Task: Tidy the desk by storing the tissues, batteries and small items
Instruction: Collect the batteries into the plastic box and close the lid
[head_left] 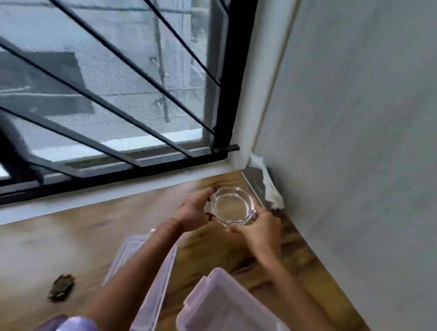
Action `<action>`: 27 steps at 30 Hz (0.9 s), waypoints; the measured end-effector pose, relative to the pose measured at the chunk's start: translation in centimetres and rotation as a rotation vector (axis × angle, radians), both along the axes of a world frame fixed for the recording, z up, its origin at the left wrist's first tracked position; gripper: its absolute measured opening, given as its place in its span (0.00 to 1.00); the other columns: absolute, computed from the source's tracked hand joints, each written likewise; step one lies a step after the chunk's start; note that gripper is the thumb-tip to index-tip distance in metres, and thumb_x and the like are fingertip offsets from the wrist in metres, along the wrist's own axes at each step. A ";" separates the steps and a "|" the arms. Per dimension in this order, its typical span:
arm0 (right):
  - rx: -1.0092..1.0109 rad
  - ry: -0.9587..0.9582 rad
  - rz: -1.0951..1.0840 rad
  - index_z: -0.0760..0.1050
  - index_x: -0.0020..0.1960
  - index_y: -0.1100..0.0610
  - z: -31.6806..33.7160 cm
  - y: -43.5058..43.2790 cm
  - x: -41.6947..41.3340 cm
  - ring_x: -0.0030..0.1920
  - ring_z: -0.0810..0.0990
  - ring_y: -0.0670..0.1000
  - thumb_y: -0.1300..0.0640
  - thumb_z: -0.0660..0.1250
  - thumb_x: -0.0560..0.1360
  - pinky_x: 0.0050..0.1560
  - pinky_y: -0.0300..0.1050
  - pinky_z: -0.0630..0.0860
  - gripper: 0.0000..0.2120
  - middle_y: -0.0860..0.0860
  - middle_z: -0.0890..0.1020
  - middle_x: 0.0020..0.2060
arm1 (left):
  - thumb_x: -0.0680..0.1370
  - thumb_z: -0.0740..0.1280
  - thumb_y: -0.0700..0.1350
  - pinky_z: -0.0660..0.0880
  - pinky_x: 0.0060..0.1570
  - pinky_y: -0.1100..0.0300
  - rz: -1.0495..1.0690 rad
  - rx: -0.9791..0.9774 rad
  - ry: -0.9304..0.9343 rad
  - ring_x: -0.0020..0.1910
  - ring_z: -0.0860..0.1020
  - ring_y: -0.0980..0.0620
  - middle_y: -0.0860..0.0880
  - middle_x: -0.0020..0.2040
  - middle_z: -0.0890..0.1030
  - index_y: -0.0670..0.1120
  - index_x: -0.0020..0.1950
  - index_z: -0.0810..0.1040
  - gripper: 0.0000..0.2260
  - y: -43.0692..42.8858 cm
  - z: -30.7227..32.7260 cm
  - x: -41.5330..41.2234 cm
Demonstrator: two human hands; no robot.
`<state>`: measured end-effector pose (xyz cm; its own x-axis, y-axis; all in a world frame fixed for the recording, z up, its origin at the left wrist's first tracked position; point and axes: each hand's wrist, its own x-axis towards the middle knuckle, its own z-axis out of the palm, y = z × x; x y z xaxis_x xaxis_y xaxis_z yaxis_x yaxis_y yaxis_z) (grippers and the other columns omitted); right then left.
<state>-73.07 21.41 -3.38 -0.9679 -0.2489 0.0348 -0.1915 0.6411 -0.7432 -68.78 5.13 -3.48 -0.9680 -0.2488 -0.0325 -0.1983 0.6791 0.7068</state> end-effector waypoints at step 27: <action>0.261 0.081 0.000 0.67 0.68 0.56 -2.7 -0.7 -1.7 0.60 0.76 0.52 0.37 0.74 0.61 0.50 0.45 0.75 0.41 0.52 0.79 0.60 | 0.72 0.60 0.31 0.62 0.63 0.63 -0.025 -0.046 -0.100 0.69 0.65 0.42 0.40 0.74 0.60 0.42 0.76 0.45 0.36 0.4 -2.2 -2.2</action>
<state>-74.79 20.72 -6.10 -0.9647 -0.2593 0.0471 -0.2436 0.8091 -0.5349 -71.02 5.51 -5.68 -0.9665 -0.2278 -0.1185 -0.2488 0.7160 0.6523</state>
